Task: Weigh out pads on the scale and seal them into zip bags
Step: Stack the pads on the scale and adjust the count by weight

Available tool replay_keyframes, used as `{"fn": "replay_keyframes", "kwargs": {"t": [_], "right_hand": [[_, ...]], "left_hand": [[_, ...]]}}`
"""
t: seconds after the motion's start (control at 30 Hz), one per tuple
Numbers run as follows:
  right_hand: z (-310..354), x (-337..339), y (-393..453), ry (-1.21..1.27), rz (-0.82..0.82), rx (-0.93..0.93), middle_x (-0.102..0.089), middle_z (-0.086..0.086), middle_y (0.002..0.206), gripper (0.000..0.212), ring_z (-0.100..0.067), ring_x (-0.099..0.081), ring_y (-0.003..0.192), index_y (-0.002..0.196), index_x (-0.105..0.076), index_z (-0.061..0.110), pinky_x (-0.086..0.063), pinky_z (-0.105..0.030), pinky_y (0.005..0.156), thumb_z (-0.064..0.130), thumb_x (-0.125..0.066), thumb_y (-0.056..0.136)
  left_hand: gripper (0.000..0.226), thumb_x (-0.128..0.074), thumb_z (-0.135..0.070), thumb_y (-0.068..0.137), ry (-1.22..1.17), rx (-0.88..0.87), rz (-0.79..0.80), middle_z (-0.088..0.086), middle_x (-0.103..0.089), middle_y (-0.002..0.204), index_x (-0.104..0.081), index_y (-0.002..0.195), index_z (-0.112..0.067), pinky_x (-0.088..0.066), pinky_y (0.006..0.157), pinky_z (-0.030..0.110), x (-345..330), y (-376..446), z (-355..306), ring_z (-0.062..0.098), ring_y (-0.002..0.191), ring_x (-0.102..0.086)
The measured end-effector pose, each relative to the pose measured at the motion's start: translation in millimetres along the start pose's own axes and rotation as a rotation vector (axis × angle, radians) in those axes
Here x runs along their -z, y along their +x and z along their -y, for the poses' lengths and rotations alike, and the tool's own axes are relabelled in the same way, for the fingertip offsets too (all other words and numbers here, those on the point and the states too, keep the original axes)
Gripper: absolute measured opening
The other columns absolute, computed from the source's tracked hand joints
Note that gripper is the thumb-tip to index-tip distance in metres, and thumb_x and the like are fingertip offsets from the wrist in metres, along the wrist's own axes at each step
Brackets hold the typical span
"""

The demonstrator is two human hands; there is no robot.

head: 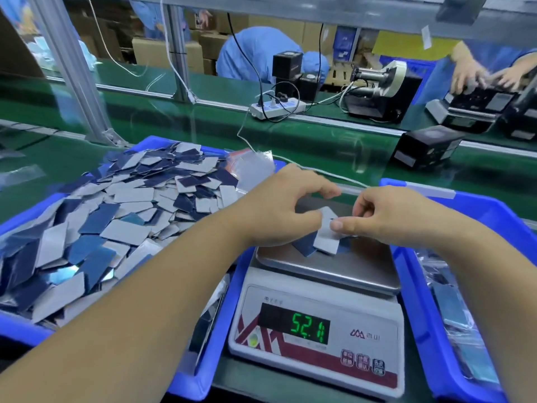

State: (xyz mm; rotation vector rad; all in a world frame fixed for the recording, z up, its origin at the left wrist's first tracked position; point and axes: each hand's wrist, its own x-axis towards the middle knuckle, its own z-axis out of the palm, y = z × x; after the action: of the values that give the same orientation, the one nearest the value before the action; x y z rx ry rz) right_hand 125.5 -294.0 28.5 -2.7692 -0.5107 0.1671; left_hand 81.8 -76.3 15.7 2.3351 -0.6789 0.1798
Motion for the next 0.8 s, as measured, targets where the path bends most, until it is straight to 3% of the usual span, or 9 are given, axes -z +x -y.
{"fn": "replay_keyframes", "kwargs": {"t": [0.07,0.13,0.2,0.3,0.4,0.53,0.63,0.73,0.8], "right_hand": [[2.2,-3.6,-0.4,-0.013,-0.007,0.013,-0.066,0.01,0.071,0.091,-0.009,-0.061,0.07,0.078,-0.06,0.029,-0.046,-0.03,0.057,0.106,-0.044,0.033],[4.2,-7.5,-0.6,-0.025,-0.007,0.011,-0.066,0.007,0.074,0.084,-0.013,-0.06,0.07,0.078,-0.059,0.028,-0.045,-0.031,0.058,0.1,-0.053,0.036],[5.0,-8.1,-0.6,-0.026,0.0,0.001,-0.065,0.009,0.074,0.077,-0.009,-0.058,0.067,0.079,-0.058,0.028,-0.044,-0.029,0.056,0.094,-0.058,0.039],[5.9,-4.2,-1.4,0.027,0.036,-0.02,-0.063,0.017,0.069,0.072,0.001,-0.056,0.062,0.079,-0.06,0.03,-0.041,-0.022,0.053,0.09,-0.063,0.038],[5.9,-1.3,-2.9,0.095,0.071,-0.026,-0.061,0.029,0.073,0.065,0.01,-0.054,0.063,0.081,-0.063,0.032,-0.041,-0.019,0.053,0.082,-0.071,0.041],[3.2,0.1,-2.1,0.185,0.075,-0.045,-0.063,0.018,0.074,0.051,0.011,-0.055,0.06,0.085,-0.065,0.036,-0.039,-0.016,0.056,0.068,-0.082,0.05],[2.3,0.8,-0.7,0.22,0.08,-0.053,-0.062,0.019,0.067,0.043,0.008,-0.054,0.057,0.083,-0.068,0.033,-0.038,-0.017,0.056,0.061,-0.085,0.055],[2.4,1.9,-0.6,0.258,0.116,-0.054,-0.057,0.018,0.056,0.038,0.002,-0.048,0.05,0.078,-0.068,0.024,-0.037,-0.022,0.056,0.054,-0.086,0.061],[2.0,2.2,-1.4,0.26,0.129,-0.059,-0.055,0.017,0.054,0.037,0.0,-0.046,0.049,0.076,-0.065,0.022,-0.036,-0.024,0.056,0.052,-0.085,0.065]], "left_hand": [[0.058,-0.05,-0.036,0.082,0.096,0.052,0.096,-0.019,-0.056,0.131,-0.054,0.14,-0.03,-0.029,0.111,0.033,-2.3,1.7,-1.3,0.009,0.127,-0.037],[0.057,-0.044,-0.044,0.079,0.19,0.083,0.221,-0.033,-0.056,0.113,-0.054,0.134,-0.033,-0.03,0.11,0.043,-3.1,2.0,-2.6,0.008,0.122,-0.033],[0.052,-0.044,-0.04,0.077,0.213,0.076,0.289,-0.03,-0.056,0.1,-0.057,0.127,-0.033,-0.032,0.107,0.045,-1.9,2.3,-3.4,0.007,0.118,-0.035],[0.058,-0.048,-0.035,0.073,0.171,0.077,0.295,-0.018,-0.059,0.123,-0.058,0.131,-0.036,-0.035,0.107,0.038,2.4,1.9,-2.3,0.01,0.123,-0.04],[0.06,-0.065,-0.036,0.083,0.115,0.117,0.282,-0.021,-0.051,0.136,-0.051,0.141,-0.037,-0.033,0.106,0.023,5.5,0.1,3.5,0.001,0.127,-0.036],[0.069,-0.074,-0.044,0.083,0.144,0.112,0.278,-0.021,-0.047,0.128,-0.045,0.146,-0.038,-0.035,0.103,0.022,5.6,-0.4,10.4,-0.001,0.124,-0.034],[0.069,-0.074,-0.051,0.082,0.159,0.112,0.247,-0.017,-0.05,0.117,-0.046,0.144,-0.038,-0.039,0.096,0.021,4.4,0.6,13.8,0.001,0.116,-0.037],[0.067,-0.075,-0.053,0.081,0.126,0.141,0.207,-0.02,-0.053,0.114,-0.049,0.141,-0.039,-0.038,0.089,0.008,3.5,0.6,14.3,-0.007,0.109,-0.041],[0.064,-0.075,-0.053,0.08,0.122,0.158,0.199,-0.021,-0.054,0.112,-0.053,0.138,-0.039,-0.039,0.087,0.008,2.3,1.0,12.4,-0.005,0.107,-0.044]]}}
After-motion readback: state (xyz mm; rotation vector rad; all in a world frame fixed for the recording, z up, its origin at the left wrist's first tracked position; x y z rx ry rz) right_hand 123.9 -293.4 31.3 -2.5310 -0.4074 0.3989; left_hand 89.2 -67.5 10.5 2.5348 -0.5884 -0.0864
